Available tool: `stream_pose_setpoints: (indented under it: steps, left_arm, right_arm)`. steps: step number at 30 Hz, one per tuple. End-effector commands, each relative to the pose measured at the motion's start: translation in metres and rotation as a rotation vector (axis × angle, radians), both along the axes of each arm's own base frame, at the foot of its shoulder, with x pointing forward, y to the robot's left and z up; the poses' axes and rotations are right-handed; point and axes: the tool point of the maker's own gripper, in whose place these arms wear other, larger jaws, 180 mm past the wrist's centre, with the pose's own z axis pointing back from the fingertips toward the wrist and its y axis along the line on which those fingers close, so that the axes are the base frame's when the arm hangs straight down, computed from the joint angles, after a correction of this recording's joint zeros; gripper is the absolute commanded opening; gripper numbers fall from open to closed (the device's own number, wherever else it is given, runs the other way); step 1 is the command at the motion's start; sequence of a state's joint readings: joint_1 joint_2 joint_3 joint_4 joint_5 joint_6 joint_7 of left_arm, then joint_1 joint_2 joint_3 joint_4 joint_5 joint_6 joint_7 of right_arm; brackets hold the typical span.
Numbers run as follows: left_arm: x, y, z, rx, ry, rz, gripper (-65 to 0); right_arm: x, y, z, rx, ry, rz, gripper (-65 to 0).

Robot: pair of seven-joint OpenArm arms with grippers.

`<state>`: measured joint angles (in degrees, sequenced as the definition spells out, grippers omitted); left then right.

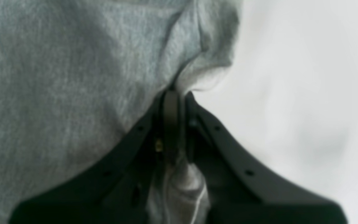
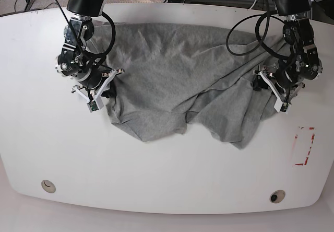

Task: Fold the T-shirt properly
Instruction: 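Grasp the shirt fabric with both grippers, then lift the shirt and stretch it between the grippers again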

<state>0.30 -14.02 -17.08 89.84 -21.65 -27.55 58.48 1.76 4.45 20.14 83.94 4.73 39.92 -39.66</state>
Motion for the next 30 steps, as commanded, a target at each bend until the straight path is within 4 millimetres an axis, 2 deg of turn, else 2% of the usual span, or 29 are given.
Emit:
stream_pose_setpoints:
  steps: [1, 6, 21, 24, 27, 30]
  left_arm:
    - [0.005, 0.002, 0.009, 0.008, -0.033, -0.010, -27.1]
    - [0.002, 0.002, -0.002, -0.002, -0.004, -0.030, -27.1]
    - [0.008, 0.003, -0.004, -0.014, -0.002, -0.024, -28.6]
    - [0.008, 0.002, -0.004, -0.016, -0.002, -0.024, -37.8]
    - [0.012, 0.003, -0.002, -0.014, -0.006, -0.022, -52.4]
    - [0.009, 0.005, -0.013, -0.030, 0.027, -0.005, -65.0]
  right_arm:
    - [0.012, -0.001, 0.015, 0.009, -0.058, -0.002, -65.0]
    - [0.013, -0.001, 0.016, 0.009, -0.060, -0.002, -65.0]
    - [0.012, -0.001, 0.015, 0.009, -0.057, -0.002, -65.0]
    - [0.012, -0.001, 0.015, 0.009, -0.057, -0.002, -65.0]
    - [0.012, -0.001, 0.015, 0.011, -0.057, -0.002, -65.0]
    - [0.012, 0.000, 0.015, 0.012, -0.057, -0.002, -65.0]
